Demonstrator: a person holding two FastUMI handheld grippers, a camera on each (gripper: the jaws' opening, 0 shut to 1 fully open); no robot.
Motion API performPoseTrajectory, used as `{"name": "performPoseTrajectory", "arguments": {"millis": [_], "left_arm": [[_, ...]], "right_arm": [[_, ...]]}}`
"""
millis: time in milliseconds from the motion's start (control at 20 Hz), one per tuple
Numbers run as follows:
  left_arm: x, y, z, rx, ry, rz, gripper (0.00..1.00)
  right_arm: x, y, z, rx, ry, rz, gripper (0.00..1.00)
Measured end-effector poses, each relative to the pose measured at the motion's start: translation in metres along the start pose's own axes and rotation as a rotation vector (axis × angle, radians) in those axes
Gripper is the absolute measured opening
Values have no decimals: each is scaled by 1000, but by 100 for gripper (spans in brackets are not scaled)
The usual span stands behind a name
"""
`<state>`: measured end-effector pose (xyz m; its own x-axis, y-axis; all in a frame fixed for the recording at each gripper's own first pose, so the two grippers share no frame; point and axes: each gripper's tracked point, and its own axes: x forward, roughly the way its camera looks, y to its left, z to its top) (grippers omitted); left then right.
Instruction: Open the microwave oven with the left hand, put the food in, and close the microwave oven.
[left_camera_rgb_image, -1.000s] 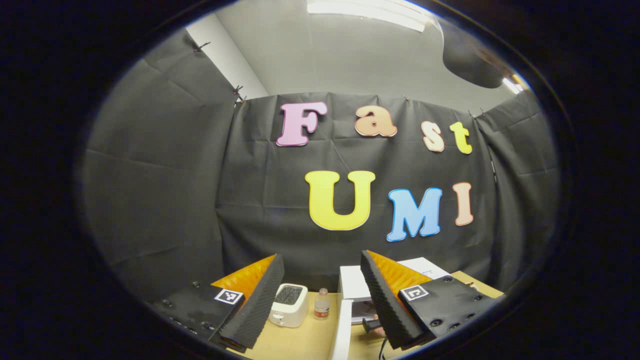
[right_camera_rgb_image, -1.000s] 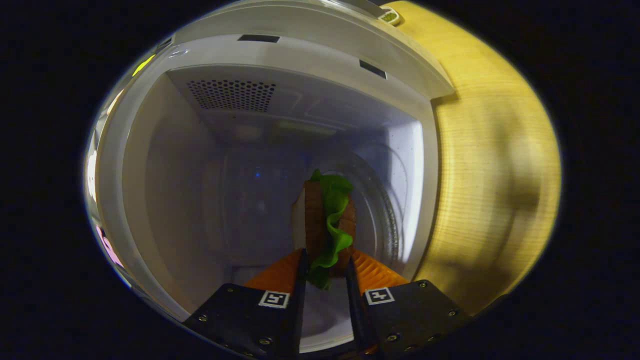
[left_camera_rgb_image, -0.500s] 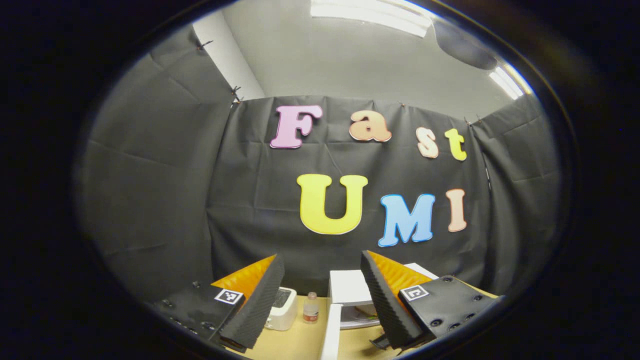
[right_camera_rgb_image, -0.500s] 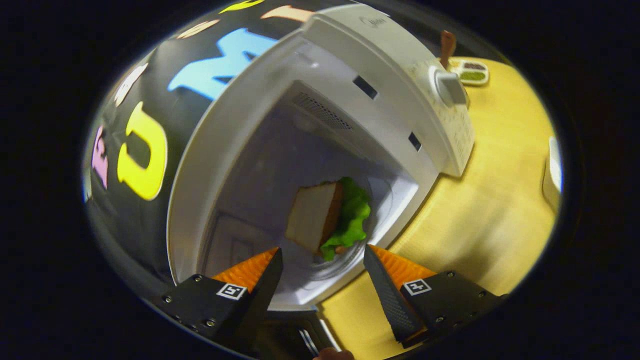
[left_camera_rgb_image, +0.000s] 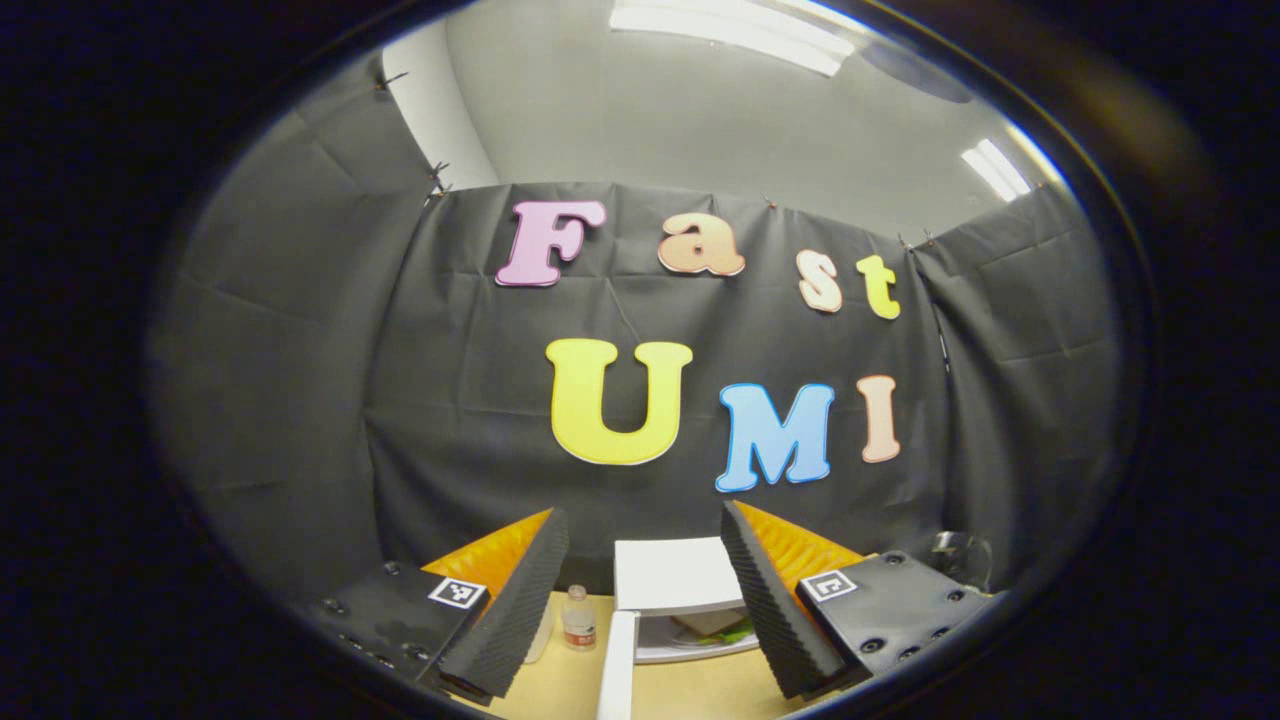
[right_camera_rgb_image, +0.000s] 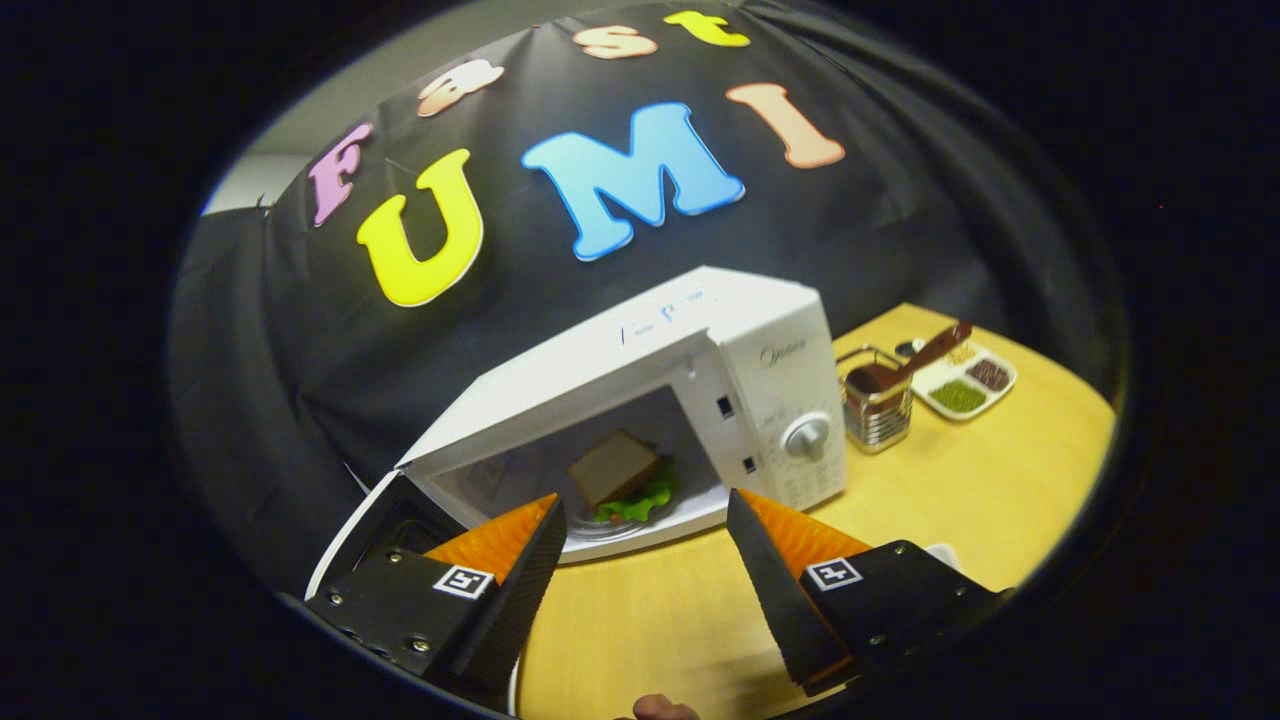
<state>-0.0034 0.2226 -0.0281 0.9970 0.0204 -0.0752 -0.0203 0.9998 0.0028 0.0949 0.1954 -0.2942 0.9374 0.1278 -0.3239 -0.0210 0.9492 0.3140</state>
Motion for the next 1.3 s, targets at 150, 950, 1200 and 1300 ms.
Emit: {"name": "performPoseTrajectory", "arguments": {"millis": [150, 950, 1200, 1300], "left_arm": [[1, -12, -10, 20, 5, -16, 100], [-29, -65, -24, 34, 40, -116, 68], [-66, -21, -79, 10, 175, -70, 7], [-88, 17, -109, 28, 246, -5, 7]], "right_arm": [[-41, -9, 65, -161, -133, -24, 97], [-166, -1, 213, -269, -366, -48, 97], [-172, 6, 218, -276, -383, -25, 97], [-174, 9, 223, -284, -395, -21, 97]]}}
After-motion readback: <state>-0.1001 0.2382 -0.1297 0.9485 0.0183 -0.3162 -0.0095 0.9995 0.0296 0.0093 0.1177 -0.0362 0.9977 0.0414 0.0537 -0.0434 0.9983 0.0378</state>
